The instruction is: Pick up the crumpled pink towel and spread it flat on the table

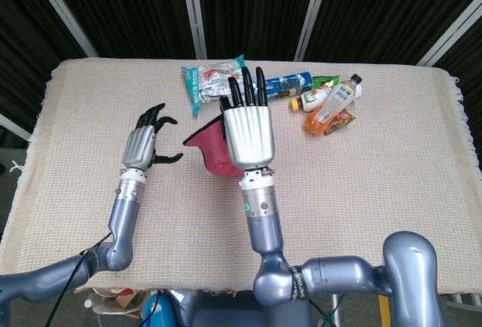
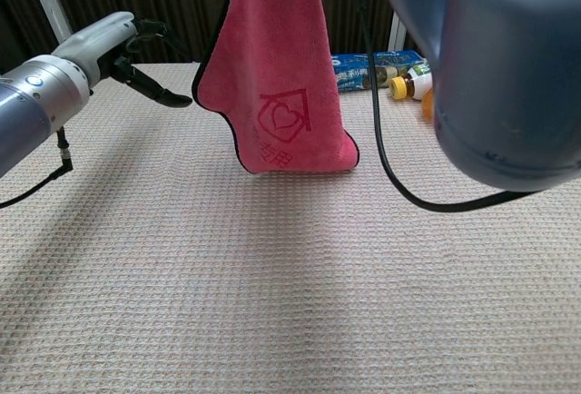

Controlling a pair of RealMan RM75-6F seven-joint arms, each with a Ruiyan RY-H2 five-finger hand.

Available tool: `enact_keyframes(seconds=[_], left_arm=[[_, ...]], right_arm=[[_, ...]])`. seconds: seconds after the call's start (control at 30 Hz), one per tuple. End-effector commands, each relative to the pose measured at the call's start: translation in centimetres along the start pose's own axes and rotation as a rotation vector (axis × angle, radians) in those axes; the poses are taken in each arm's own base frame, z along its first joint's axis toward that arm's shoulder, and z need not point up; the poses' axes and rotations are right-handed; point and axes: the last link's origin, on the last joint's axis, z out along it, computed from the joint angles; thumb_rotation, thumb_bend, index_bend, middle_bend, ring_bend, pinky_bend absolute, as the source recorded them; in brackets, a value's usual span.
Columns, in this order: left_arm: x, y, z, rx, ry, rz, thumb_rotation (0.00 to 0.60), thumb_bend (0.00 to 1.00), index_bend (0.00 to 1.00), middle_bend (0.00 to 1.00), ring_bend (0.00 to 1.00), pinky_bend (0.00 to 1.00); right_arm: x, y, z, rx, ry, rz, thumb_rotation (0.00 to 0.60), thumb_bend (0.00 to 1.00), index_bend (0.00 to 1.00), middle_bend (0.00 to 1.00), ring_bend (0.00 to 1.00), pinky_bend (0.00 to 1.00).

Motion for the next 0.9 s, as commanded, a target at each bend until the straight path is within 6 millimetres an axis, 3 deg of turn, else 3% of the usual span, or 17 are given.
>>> enact_keyframes(seconds=[0.03, 0.53, 0.9], left_arm=[[-0.7, 0.6, 0.4, 0.002, -0.020, 0.007, 0.600, 0.18, 0.34, 0.05, 0.00, 0.00], [-3.1, 2.5, 2.3, 0.013, -0.075, 0.050, 0.600, 0.27, 0.45, 0.07, 0.00, 0.00], [-3.4, 2.7, 3.0, 0.024, -0.080, 0.052, 0.600, 0.45, 0.49, 0.07, 0.00, 0.00]], right_arm=[[0.1, 0.0, 0.0, -0.001, -0.001, 0.002, 0.600, 0.52, 0.59, 0.26, 0.09, 0.04], [0.3, 0.6, 0.1, -0.012, 0.002, 0.004, 0.600, 0.53, 0.59, 0.26, 0.10, 0.04], [0.4, 0.9, -0.2, -0.015, 0.000, -0.002, 0.600, 0.53, 0.59, 0.26, 0.09, 0.04]])
